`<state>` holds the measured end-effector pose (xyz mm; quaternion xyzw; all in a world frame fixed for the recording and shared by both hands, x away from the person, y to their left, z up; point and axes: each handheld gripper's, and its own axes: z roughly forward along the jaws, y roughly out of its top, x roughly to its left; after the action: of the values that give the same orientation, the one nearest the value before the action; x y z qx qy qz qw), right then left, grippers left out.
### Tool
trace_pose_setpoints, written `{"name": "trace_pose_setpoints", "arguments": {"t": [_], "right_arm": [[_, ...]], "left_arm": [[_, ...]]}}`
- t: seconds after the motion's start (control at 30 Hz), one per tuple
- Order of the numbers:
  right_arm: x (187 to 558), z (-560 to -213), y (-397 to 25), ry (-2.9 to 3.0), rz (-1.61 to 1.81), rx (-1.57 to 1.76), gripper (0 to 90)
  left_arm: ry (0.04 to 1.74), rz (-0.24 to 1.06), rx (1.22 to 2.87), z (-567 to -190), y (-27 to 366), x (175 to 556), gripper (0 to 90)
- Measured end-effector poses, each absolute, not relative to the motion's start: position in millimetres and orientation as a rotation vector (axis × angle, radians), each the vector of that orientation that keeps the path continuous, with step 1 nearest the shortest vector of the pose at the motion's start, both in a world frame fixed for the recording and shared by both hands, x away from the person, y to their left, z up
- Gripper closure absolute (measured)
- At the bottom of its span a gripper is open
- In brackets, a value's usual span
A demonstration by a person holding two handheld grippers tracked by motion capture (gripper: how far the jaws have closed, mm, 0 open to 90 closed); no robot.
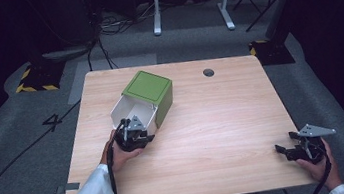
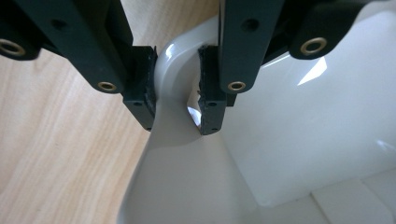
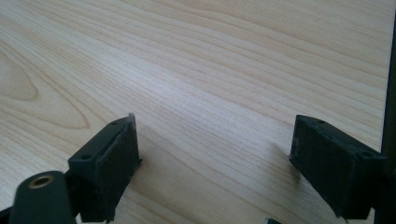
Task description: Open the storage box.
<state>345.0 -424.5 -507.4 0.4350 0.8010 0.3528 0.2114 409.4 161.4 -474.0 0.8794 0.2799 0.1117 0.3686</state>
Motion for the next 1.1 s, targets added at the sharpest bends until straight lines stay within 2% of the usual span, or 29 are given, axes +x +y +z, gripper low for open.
{"name": "trace_pose_setpoints", "arguments": {"t": [1.1], "right_arm": [[344.8,-507.4,-424.4,2.224,0.977,1.204,15.4]], "left_arm": [[0.708,0.268,2.236,-475.7,175.9,382.6,71.5]]}}
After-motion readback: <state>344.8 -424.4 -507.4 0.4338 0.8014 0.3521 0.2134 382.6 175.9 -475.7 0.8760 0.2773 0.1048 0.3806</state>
